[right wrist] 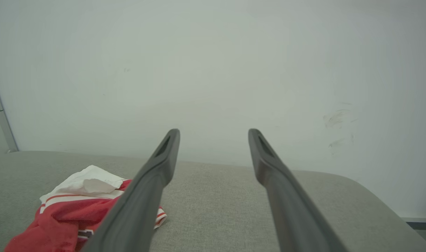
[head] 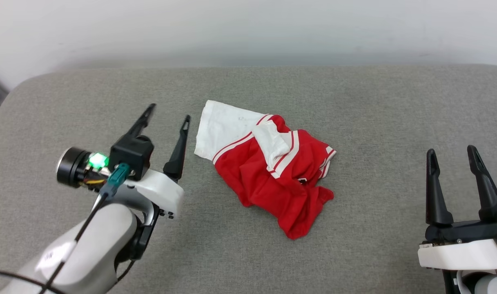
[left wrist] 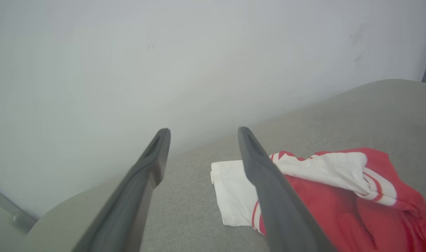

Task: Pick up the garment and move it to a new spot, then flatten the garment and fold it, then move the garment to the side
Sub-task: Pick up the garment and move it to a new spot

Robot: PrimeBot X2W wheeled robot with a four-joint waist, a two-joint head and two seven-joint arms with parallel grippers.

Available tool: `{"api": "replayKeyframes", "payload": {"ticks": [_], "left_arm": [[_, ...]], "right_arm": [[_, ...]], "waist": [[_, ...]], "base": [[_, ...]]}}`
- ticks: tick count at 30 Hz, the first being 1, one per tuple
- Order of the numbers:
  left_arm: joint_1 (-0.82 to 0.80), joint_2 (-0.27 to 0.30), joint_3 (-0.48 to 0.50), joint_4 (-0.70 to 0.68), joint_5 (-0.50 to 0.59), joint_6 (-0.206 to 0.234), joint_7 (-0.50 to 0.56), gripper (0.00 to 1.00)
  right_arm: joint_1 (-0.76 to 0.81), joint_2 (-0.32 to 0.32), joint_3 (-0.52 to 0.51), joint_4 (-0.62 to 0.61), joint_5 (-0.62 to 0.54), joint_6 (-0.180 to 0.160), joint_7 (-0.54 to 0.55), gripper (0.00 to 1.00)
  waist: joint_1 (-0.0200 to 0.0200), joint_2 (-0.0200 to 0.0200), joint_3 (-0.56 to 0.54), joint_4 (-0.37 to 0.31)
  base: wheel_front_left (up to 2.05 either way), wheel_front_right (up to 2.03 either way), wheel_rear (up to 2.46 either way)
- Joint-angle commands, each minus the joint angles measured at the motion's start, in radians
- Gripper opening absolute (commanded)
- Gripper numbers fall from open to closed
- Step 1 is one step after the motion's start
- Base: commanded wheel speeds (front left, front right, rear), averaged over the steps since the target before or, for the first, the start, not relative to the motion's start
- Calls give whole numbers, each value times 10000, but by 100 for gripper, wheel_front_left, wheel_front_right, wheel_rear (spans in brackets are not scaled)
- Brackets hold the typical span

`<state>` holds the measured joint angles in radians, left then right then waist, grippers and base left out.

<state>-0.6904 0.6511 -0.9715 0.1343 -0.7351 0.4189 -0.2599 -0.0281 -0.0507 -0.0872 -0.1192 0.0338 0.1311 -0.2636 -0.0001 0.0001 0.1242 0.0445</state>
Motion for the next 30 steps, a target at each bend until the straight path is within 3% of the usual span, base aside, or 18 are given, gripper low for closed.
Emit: {"api": "replayKeyframes", "payload": {"ticks": [1,6,12,19,30], "left_arm": [[185,-111,189,-131,148,137,-59,100],[2019,-636,2253,-895,1320,950,-52,100],[4077,-1512,4261,-1464,2699,925,-54,100],[5832,-2667,6018,-1604,3846,246,-55,100],[7585,-4219,7721,-1579,5018,-1305,-56,100]], "right_arm": [[86,10,-3,35,-7,-7,-17,100],[98,11,50,59,21,-7,-17,100],[229,10,125,157,125,-7,-17,100],[431,10,178,439,301,-7,-17,100],[1053,10,398,1023,863,-5,-17,100]], "waist": [[1,-1,-16,42],[1,-1,-70,150],[1,-1,-253,207],[1,-1,-476,177],[1,-1,-887,101]], "base": [[0,0,0],[0,0,0],[0,0,0],[0,0,0],[0,0,0]]}}
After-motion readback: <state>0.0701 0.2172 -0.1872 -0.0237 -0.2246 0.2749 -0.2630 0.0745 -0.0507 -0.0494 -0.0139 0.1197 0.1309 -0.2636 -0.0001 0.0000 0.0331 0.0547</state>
